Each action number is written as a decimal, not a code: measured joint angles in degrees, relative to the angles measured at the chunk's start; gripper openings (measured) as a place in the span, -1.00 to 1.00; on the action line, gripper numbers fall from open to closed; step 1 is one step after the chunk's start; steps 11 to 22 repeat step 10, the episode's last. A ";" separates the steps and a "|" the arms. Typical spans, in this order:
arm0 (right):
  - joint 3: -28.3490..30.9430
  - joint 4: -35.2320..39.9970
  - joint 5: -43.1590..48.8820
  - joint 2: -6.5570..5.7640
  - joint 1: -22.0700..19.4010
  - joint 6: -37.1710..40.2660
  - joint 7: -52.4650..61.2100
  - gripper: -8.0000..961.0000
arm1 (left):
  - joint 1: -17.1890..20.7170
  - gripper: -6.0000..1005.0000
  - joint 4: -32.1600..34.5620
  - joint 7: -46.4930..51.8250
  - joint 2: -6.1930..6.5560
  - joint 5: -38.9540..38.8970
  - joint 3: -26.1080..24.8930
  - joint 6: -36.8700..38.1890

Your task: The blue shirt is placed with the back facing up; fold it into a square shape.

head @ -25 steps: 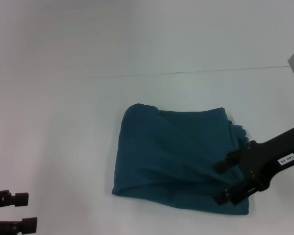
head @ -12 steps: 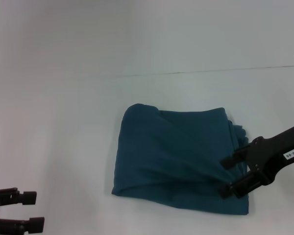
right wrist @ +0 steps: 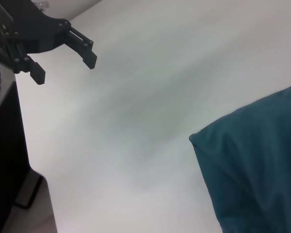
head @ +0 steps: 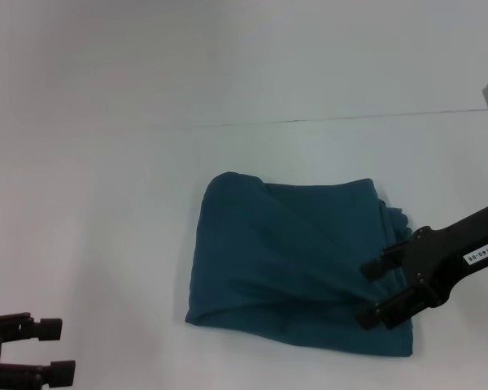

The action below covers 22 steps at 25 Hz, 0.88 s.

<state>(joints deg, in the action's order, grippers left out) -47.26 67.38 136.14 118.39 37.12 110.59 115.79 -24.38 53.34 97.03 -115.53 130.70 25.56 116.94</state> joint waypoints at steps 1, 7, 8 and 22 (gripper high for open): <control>0.00 0.00 0.00 0.00 -0.01 0.00 0.00 0.96 | 0.04 0.85 0.00 0.00 -0.01 0.00 0.01 -0.01; -0.03 -0.05 -0.01 0.18 -0.29 -0.03 -0.09 0.96 | 0.17 0.85 0.00 0.05 -0.04 0.00 0.02 0.00; -0.03 -0.05 -0.01 0.23 -0.34 -0.03 -0.10 0.96 | 0.19 0.85 0.00 0.04 -0.05 0.00 0.02 0.02; -0.03 -0.08 0.00 0.27 -0.47 -0.04 -0.12 0.96 | 0.22 0.85 0.00 0.01 -0.10 0.00 0.01 0.02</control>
